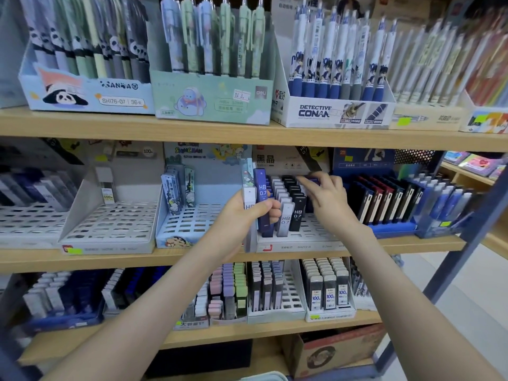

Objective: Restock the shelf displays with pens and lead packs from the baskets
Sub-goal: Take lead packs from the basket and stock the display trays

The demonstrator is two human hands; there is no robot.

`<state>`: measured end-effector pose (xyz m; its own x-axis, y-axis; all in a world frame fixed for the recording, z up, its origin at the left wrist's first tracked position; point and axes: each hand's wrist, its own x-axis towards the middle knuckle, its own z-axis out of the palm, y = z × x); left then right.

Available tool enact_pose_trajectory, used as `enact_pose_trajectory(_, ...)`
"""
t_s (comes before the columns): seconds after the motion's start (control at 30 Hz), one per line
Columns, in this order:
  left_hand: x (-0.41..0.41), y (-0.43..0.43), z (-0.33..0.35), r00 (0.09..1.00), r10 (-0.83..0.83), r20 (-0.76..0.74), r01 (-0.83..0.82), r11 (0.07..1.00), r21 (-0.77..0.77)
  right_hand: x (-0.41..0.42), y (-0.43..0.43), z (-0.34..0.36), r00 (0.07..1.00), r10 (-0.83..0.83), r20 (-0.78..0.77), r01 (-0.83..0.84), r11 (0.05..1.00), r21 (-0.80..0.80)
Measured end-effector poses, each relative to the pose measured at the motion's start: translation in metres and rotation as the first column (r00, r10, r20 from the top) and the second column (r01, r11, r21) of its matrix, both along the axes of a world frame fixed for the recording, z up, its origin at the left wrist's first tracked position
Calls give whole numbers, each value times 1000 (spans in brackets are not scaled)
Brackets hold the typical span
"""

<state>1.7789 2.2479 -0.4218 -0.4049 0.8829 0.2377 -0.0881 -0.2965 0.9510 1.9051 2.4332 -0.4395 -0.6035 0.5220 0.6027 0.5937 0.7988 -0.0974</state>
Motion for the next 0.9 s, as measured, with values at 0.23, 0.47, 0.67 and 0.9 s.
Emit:
enact_pose_trajectory(0.23,4,-13,4,996,-86,-10,86,996,-12,11,-46,22,923,50,-382,-117,981,-155)
enact_pose_trajectory(0.47,20,-23,4,943,-314,-113,308,949,-63,23,-130,54,888,176,-425,-408,730,-548)
enact_pose_trajectory(0.67,21,-24,2,966,-234,-114,226,971,-74,45,-119,48,714,-25,-700,-552,594,-585)
enact_pose_trajectory(0.9,13,-18,-3,996,-93,-15,92,995,-41,61,-82,33,710,-108,-696,-312,838,-448)
